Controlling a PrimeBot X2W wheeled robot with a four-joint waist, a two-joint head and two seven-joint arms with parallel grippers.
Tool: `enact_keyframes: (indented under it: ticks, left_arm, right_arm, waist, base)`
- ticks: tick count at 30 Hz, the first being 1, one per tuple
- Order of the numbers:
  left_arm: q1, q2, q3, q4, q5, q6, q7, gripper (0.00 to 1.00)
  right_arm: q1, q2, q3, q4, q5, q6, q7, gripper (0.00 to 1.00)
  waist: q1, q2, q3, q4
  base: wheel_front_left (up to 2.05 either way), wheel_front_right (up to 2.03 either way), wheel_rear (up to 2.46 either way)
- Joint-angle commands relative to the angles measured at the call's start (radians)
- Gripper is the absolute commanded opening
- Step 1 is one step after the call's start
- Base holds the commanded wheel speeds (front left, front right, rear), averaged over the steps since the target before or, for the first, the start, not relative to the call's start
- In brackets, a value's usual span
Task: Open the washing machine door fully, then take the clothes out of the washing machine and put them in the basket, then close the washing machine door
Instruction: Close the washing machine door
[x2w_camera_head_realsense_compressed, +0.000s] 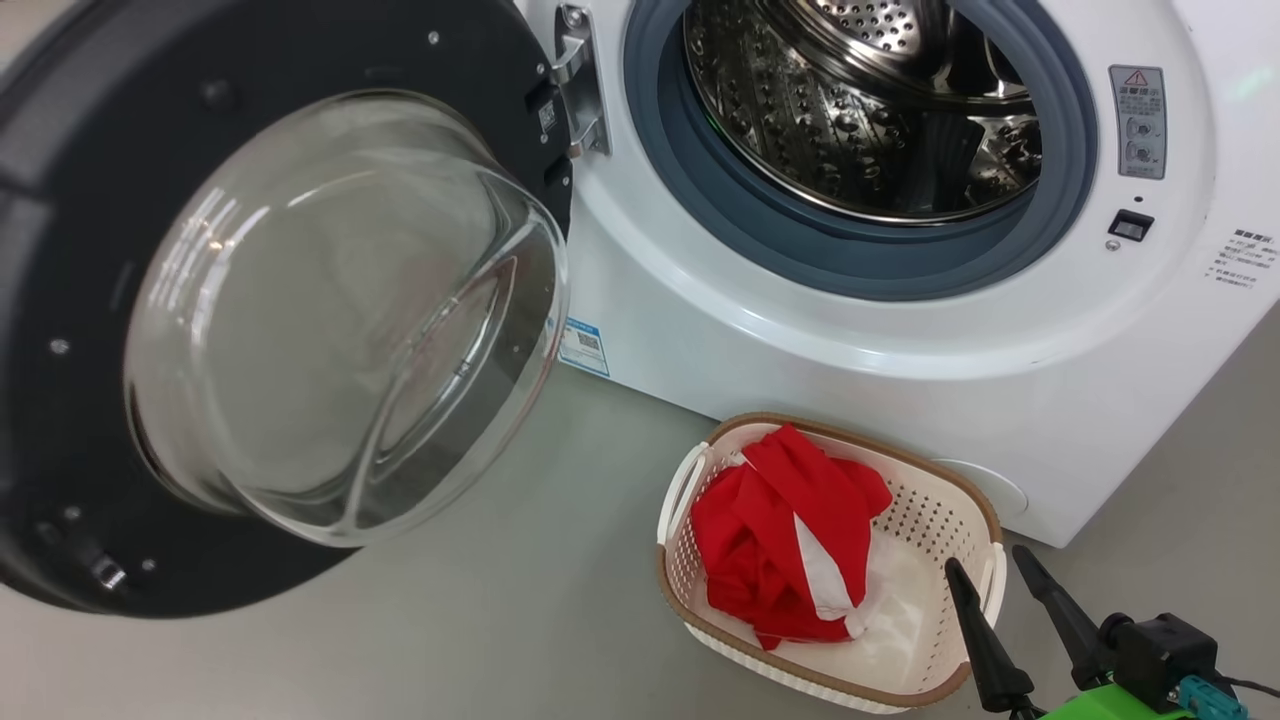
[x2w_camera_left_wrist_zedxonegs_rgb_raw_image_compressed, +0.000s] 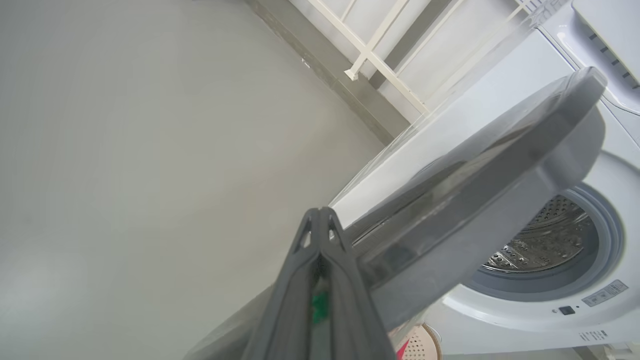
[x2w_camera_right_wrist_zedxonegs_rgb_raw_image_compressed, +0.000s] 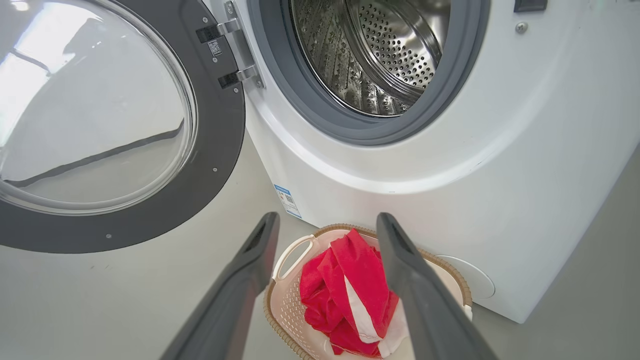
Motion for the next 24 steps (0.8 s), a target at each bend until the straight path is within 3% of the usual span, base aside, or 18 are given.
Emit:
enact_keyframes:
  ticks: [1, 10, 24]
  left_arm:
    - [0.002, 0.045, 0.011, -0.051, -0.023, -0.008, 0.021, 0.00]
    - [0.090, 0.094, -0.037, -0.204, -0.098, -0.008, 0.043, 0.00]
    - [0.163, 0.103, -0.123, -0.475, -0.180, -0.008, 0.056, 0.00]
  right_arm:
    - [0.005, -0.006, 0.015, -0.021, -0.013, 0.006, -0.006, 1.00]
    - [0.010, 0.002, 0.012, -0.019, -0.010, 0.006, -0.006, 1.00]
    - [0.013, 0.007, 0.008, -0.021, -0.011, 0.006, -0.006, 1.00]
  waist:
    - [0.0000, 0.0000, -0.005, -0.001]
    - [0.0000, 0.0000, -0.025, -0.003]
    - [0.0000, 0.0000, -0.034, -0.007]
  base:
    - [0.00, 0.00, 0.00]
    - [0.00, 0.00, 0.00]
    - [0.00, 0.00, 0.00]
